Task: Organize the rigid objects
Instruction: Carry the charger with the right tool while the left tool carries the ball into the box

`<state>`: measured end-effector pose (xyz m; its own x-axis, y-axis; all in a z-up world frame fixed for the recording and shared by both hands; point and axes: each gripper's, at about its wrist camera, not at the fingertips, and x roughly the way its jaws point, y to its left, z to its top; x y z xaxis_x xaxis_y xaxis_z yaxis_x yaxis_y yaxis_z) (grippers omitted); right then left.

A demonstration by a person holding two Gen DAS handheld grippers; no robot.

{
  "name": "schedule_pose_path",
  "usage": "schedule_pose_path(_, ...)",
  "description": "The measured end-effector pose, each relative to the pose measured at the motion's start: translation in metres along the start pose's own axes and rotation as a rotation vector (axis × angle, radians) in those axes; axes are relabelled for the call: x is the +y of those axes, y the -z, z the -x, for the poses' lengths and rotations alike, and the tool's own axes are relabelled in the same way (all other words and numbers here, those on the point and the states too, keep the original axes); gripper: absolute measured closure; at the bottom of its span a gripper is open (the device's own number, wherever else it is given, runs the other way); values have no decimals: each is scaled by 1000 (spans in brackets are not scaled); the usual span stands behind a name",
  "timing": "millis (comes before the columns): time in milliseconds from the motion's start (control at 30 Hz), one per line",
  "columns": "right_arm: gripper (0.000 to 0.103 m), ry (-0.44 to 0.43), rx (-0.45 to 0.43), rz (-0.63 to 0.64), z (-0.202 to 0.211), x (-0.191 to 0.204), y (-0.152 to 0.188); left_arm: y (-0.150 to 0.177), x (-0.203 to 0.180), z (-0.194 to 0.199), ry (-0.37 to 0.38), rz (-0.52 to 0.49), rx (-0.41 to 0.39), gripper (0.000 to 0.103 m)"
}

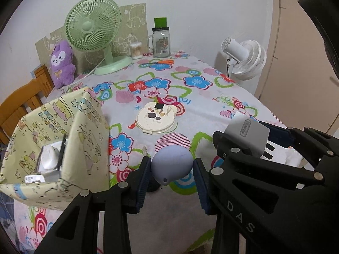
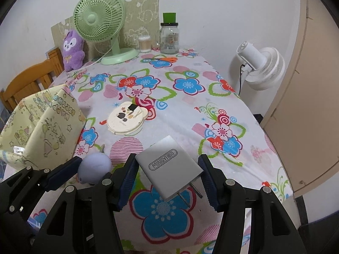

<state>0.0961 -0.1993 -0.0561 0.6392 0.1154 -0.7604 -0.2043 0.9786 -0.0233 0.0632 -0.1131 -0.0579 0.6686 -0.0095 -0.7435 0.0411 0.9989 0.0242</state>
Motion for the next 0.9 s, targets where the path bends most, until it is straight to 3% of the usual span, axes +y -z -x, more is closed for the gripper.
schedule_pose_path(900,42,2,-59,-12,64,32,-25,-25,26,58,27,-73,-47,61)
